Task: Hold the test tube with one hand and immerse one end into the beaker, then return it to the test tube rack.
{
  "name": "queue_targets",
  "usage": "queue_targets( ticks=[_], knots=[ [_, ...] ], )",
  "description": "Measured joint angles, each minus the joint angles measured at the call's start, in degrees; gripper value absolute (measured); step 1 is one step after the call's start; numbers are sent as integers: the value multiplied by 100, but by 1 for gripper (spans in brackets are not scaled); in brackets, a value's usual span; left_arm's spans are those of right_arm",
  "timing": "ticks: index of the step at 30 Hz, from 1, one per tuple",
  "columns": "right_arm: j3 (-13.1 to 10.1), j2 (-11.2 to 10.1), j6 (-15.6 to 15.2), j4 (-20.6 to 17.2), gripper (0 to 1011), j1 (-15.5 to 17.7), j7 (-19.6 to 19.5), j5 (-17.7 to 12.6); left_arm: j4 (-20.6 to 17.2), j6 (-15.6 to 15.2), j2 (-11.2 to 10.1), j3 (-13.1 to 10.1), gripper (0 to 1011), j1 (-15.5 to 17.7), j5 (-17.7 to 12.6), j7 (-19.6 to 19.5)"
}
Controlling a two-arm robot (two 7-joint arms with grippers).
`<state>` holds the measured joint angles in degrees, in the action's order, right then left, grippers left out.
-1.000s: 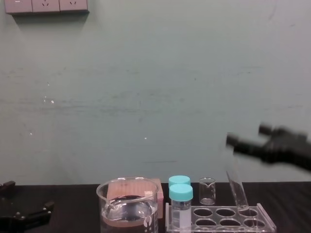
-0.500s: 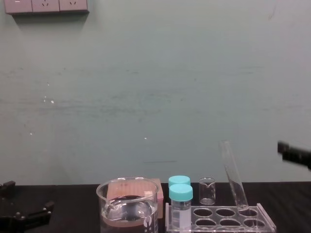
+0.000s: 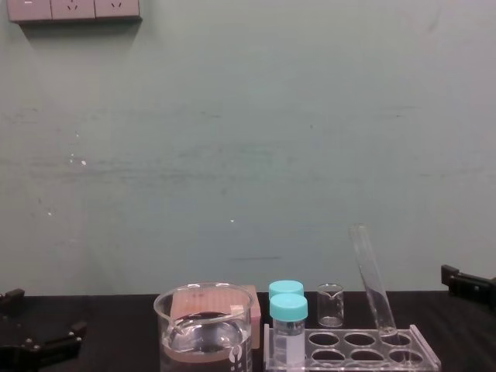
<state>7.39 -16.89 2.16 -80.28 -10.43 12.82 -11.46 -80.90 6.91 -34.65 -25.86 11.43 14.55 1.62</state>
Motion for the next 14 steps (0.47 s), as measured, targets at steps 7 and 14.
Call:
queue_targets(
  ticks=[7, 14],
  knots=[
    [0, -3, 0, -3, 1000, 4, -1, 0, 0, 0, 0, 0, 1000, 0, 0, 0],
    [2, -6, 0, -6, 1000, 7, -2, -1, 0, 0, 0, 0, 1000, 0, 0, 0]
  ],
)
